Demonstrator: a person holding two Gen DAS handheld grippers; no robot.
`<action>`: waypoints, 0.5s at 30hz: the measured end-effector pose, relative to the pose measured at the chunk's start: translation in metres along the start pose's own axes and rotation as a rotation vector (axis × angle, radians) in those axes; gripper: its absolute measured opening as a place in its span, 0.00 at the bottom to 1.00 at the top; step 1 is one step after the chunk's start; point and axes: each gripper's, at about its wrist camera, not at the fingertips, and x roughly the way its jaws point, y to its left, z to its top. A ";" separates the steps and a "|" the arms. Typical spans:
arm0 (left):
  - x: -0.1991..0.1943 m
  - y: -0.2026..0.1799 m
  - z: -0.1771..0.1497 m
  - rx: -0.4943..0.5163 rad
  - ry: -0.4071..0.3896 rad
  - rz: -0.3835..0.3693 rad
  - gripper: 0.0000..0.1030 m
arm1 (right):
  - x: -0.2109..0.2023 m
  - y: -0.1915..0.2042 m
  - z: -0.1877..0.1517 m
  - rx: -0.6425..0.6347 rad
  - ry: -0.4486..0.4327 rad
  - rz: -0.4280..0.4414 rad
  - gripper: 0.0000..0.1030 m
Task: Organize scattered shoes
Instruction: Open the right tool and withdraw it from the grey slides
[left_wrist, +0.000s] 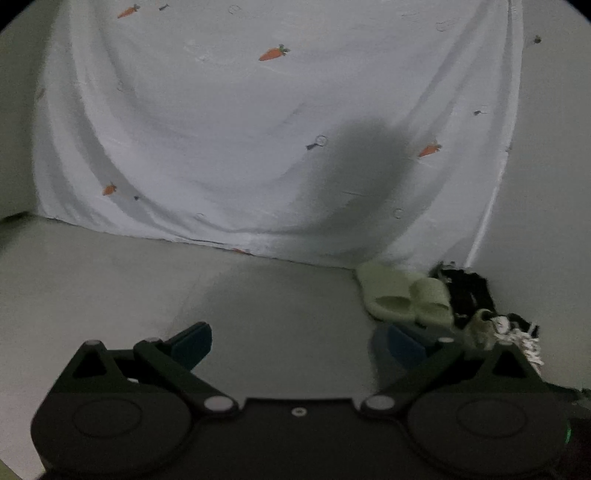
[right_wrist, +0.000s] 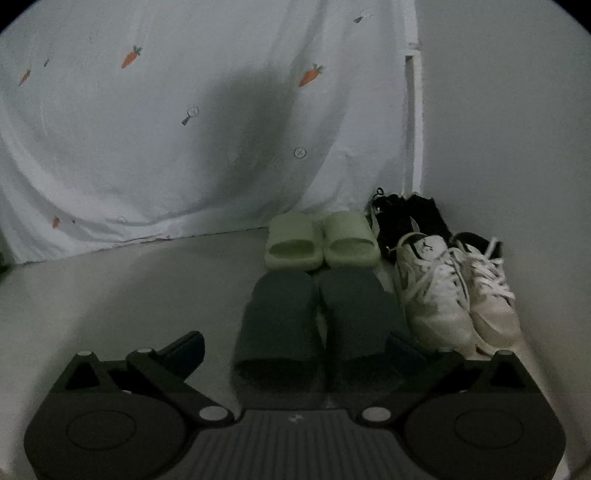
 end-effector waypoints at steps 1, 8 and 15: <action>-0.003 0.002 0.001 0.006 0.014 -0.009 0.99 | -0.015 0.010 -0.001 -0.011 -0.018 -0.007 1.00; -0.068 0.039 -0.015 0.078 0.023 -0.064 0.99 | -0.092 0.075 -0.014 0.001 -0.108 0.038 1.00; -0.122 0.087 -0.051 0.088 0.079 -0.043 0.99 | -0.152 0.148 -0.047 -0.042 -0.131 0.033 1.00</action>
